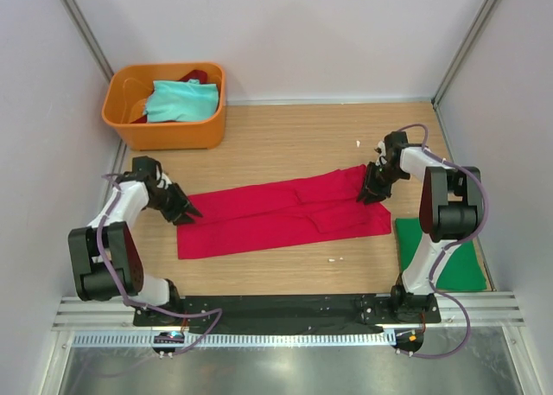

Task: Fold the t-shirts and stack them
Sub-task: Fold the tshirt

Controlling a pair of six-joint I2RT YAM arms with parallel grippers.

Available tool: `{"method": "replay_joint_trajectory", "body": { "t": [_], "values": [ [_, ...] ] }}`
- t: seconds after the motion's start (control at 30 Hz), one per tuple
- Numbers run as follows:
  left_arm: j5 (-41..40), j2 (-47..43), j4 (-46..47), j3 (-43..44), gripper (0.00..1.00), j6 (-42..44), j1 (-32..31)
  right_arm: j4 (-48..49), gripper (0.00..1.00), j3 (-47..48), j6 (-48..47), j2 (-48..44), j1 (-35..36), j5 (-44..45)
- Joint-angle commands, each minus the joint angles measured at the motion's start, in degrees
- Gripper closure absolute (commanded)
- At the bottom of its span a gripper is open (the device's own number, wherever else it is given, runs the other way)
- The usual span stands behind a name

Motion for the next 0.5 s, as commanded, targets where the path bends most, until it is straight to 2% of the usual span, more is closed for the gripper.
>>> {"method": "replay_joint_trajectory", "body": {
  "t": [0.0, 0.03, 0.07, 0.1, 0.13, 0.17, 0.23, 0.3, 0.47],
  "values": [
    [6.55, -0.93, 3.99, 2.14, 0.66, 1.53, -5.76, 1.47, 0.68, 2.02, 0.15, -0.1, -0.24, -1.2],
    [8.12, -1.02, 6.17, 2.84, 0.64, 0.84, -7.61, 1.47, 0.68, 1.84, 0.5, -0.19, -0.24, -1.38],
    [8.66, -0.76, 7.84, 3.11, 0.61, 0.13, -12.67, 1.64, 0.69, 1.76, 0.77, -0.19, -0.24, -1.47],
    [8.84, -0.15, 10.56, 3.72, 0.6, -0.57, -15.16, 1.73, 0.7, 1.58, 1.03, -0.28, -0.24, -1.64],
    [10.15, 1.94, 12.15, 5.21, 0.58, -2.14, -17.62, 1.82, 0.7, 1.41, 1.56, -0.37, -0.24, -1.82],
    [10.86, 3.71, 13.91, 6.27, 0.57, -2.68, -23.21, 2.08, 0.71, 1.23, 1.56, -0.46, -0.24, -2.17],
    [12.0, 7.31, 17.96, 10.47, 0.57, -3.56, -28.69, 2.61, 0.71, 0.62, 1.91, -0.63, -0.24, -2.7],
    [12.45, 13.81, 20.33, 14.08, 0.57, -3.74, -35.62, 3.14, 0.72, 0.26, 2.09, -0.72, -0.24, -2.88],
    [8.33, 26.37, 19.82, 29.11, 0.57, 3.88, -47.33, 3.75, 0.76, -0.88, 2.44, -0.81, -0.32, -3.23]
  ]
}}
